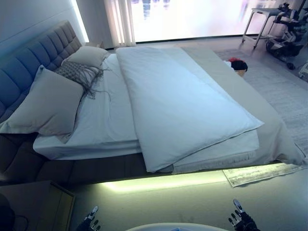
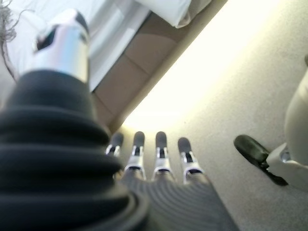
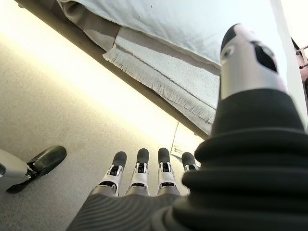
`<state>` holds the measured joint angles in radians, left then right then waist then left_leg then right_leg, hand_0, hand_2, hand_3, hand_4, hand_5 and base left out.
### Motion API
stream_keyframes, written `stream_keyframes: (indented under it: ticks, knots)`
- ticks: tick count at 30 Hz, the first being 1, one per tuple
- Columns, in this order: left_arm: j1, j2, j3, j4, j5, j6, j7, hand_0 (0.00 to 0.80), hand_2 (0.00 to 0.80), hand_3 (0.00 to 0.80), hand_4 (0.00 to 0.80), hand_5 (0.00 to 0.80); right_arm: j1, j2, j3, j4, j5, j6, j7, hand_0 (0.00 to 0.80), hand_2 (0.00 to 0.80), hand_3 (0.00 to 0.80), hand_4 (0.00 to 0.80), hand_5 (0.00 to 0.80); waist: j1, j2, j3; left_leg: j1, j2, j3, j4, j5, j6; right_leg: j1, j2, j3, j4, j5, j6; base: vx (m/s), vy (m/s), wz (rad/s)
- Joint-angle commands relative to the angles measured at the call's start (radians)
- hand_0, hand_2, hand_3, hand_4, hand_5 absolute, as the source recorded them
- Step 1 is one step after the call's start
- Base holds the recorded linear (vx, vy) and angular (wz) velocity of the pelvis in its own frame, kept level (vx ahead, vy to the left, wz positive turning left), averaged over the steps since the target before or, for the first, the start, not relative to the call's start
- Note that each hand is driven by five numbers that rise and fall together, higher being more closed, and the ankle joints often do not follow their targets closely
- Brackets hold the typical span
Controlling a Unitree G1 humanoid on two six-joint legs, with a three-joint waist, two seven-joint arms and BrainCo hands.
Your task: Make the bed neatly
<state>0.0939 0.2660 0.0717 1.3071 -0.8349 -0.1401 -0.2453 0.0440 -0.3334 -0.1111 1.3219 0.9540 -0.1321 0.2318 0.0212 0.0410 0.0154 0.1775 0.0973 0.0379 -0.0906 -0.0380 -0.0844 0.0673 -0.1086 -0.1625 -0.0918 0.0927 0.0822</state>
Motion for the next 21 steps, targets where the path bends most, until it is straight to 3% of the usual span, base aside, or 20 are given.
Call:
stream_keyframes:
  ticks: [1,9,21]
  knots:
    - [-0.054,0.046,0.023,0.034,0.049,-0.038,0.032,0.000,0.000,0.000,0.000,0.000,-0.068,0.021,-0.053,0.066,-0.013,-0.036,-0.008,0.000,0.000,0.000,0.000,0.000,0.031,-0.048,0.021,-0.053,-0.058,0.010,0.003,0.026,0.046,0.057,0.001,0.007,0.005,-0.047,0.010,0.000,0.000,0.00]
    - [-0.068,0.022,0.004,0.028,0.019,-0.028,0.007,0.000,0.000,0.000,0.000,0.000,-0.076,0.042,-0.026,0.086,-0.014,0.044,-0.008,0.000,0.000,0.000,0.000,0.000,0.035,-0.050,0.023,-0.050,-0.057,0.009,0.003,0.025,0.047,0.061,0.001,0.003,0.005,-0.048,0.005,0.000,0.000,0.00]
    - [-0.098,-0.006,-0.021,0.038,0.007,-0.021,0.019,0.000,0.000,0.000,0.000,0.000,-0.098,0.086,0.037,0.088,0.008,0.073,-0.014,0.000,0.000,0.000,0.000,0.000,0.029,-0.045,0.025,-0.036,-0.049,0.007,0.003,0.028,0.046,0.078,0.004,0.004,0.005,-0.054,-0.005,0.029,-0.036,0.03]
